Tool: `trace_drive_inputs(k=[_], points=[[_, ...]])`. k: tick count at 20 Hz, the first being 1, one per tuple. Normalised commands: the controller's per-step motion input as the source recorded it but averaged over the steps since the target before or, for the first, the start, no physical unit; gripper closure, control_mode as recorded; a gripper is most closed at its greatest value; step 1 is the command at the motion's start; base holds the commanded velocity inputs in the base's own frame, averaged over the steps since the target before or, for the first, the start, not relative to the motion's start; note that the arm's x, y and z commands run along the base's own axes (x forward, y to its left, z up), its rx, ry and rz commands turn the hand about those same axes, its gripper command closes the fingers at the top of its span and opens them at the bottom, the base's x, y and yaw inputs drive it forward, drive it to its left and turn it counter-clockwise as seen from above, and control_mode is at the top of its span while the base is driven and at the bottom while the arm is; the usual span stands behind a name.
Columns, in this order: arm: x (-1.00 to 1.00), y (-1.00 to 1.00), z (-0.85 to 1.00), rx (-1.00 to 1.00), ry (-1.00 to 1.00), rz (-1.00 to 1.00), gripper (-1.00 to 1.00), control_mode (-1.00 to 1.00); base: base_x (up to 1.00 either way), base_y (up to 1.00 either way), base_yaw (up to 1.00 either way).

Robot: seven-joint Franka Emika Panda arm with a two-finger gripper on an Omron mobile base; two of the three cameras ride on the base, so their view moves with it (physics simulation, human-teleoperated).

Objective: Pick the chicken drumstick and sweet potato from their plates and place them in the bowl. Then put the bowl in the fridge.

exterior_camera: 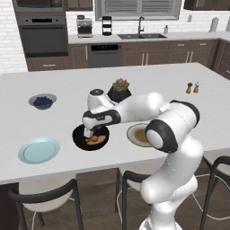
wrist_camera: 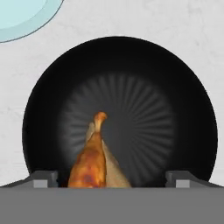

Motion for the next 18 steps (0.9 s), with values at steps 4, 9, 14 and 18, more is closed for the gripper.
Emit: trace_drive_inputs(k=[4, 9, 14, 18], points=[[-0.52, -0.07, 0.7, 0.01, 0.0, 0.0, -1.0, -1.0, 0.0, 0.0, 0.0], [-0.96, -0.04, 0.09, 0.0, 0.0, 0.07, -1.0, -1.0, 0.0, 0.0, 0.0], [-0.46, 0.16, -0.18, 0.0, 0.0, 0.14, -1.0, -1.0, 0.0, 0.0, 0.0], [0.13, 0.0, -0.08, 0.0, 0.0, 0.05, -1.0, -1.0, 0.0, 0.0, 0.0]])
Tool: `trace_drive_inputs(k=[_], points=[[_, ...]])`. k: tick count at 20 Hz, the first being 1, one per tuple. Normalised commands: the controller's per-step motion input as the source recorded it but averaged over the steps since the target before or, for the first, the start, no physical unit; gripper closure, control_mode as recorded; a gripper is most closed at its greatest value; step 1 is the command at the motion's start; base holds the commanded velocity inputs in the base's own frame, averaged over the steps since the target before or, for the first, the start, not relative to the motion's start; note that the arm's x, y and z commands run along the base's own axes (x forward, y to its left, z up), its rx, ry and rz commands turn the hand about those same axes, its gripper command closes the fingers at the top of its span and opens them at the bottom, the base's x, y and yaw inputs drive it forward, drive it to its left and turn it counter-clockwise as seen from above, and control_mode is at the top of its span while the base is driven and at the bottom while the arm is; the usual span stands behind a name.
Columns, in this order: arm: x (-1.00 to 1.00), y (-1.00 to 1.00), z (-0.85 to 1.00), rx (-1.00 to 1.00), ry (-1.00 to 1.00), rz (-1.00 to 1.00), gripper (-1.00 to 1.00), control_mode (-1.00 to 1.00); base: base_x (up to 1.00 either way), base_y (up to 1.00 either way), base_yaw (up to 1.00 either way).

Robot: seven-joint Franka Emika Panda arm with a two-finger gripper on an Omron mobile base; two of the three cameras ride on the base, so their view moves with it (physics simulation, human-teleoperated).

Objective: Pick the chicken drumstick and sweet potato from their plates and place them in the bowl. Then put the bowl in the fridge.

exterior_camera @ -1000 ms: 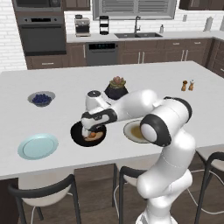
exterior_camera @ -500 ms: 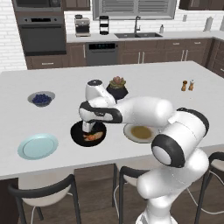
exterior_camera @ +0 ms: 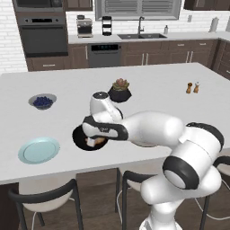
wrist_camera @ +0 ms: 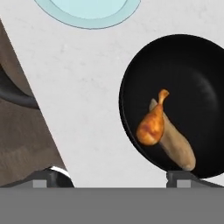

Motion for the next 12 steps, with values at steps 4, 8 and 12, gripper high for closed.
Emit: trace_drive_inputs(k=[4, 8, 12], points=[[0.45, 0.0, -0.16, 0.0, 0.0, 0.01, -1.0, -1.0, 0.0, 0.0, 0.0], [0.27, 0.37, -0.12, -0.01, 0.01, 0.0, -1.0, -1.0, 0.0, 0.0, 0.0], [0.0, 0.41, -0.22, -0.03, 0.0, 0.0, -1.0, -1.0, 0.0, 0.0, 0.0]])
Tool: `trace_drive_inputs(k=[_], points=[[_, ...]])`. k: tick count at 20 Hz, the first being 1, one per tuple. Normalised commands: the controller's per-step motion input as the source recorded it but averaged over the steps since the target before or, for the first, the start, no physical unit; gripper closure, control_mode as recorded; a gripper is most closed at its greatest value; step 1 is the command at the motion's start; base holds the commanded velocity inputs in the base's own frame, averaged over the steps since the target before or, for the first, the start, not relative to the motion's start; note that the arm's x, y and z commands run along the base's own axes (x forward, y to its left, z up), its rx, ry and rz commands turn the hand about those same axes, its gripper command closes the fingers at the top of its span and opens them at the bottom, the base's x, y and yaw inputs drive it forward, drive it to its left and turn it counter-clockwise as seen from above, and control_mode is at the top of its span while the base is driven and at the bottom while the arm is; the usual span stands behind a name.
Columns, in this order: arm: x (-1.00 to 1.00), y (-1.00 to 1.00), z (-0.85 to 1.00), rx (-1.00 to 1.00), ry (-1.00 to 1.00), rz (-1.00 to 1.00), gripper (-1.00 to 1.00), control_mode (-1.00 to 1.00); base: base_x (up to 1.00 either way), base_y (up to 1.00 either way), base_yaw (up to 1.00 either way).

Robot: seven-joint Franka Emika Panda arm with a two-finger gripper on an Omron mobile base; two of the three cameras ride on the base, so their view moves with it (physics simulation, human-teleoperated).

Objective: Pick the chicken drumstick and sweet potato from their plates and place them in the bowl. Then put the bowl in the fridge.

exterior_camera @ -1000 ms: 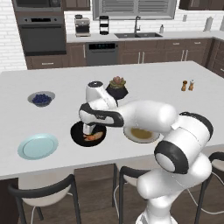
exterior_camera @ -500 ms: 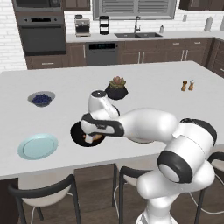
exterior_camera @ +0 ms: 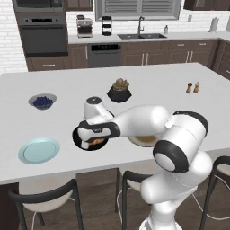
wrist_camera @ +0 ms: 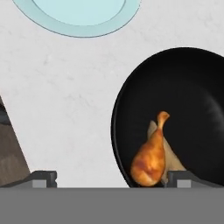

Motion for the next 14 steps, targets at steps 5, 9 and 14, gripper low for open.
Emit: trace_drive_inputs(k=[5, 9, 14], points=[[0.15, 0.08, -0.28, -0.02, 0.0, 0.0, -1.0, -1.0, 0.0, 0.0, 0.0], [0.1, 0.0, -0.34, -0.04, 0.04, 0.0, -1.0, -1.0, 0.0, 0.0, 0.0], [0.01, 0.0, -0.24, -0.01, 0.02, 0.0, -1.0, -1.0, 0.0, 0.0, 0.0]])
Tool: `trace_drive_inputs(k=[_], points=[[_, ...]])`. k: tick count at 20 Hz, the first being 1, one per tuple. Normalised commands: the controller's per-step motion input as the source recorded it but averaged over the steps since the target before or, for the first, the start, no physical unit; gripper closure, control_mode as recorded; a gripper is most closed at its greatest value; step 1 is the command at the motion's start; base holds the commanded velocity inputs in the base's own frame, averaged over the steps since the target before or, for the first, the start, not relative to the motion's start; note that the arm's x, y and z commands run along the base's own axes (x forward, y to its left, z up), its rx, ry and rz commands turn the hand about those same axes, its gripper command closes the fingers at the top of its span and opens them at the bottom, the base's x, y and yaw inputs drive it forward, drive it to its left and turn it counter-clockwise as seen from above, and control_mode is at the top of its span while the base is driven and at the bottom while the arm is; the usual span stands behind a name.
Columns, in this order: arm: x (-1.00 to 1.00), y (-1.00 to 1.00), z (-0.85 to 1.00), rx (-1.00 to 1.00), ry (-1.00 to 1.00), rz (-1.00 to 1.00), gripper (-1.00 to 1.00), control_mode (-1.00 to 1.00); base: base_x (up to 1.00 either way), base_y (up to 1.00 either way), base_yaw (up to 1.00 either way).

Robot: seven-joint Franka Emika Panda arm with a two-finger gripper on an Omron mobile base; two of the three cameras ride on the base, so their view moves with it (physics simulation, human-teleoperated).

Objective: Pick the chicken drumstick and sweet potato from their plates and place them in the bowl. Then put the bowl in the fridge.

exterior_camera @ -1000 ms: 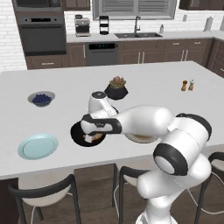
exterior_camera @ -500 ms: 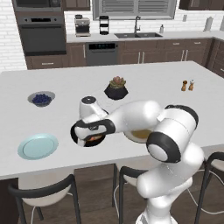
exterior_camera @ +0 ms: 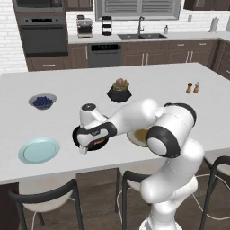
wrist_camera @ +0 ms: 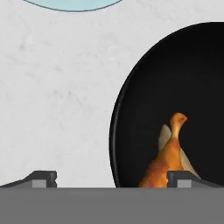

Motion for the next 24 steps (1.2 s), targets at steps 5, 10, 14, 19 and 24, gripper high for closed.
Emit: trace_drive_inputs(k=[5, 10, 14, 19, 24], points=[[0.11, 0.04, -0.15, -0.01, 0.03, 0.0, -1.0, -1.0, 0.0, 0.0, 0.0], [0.29, 0.01, -0.08, -0.02, 0.04, 0.0, -1.0, -1.0, 0.0, 0.0, 0.0], [0.08, 0.13, -0.07, -0.04, 0.04, 0.0, -1.0, -1.0, 0.0, 0.0, 0.0], [0.0, 0.22, -0.22, -0.04, 0.05, 0.0, -1.0, -1.0, 0.0, 0.0, 0.0], [0.0, 0.17, -0.17, -0.04, 0.01, 0.0, -1.0, -1.0, 0.0, 0.0, 0.0]])
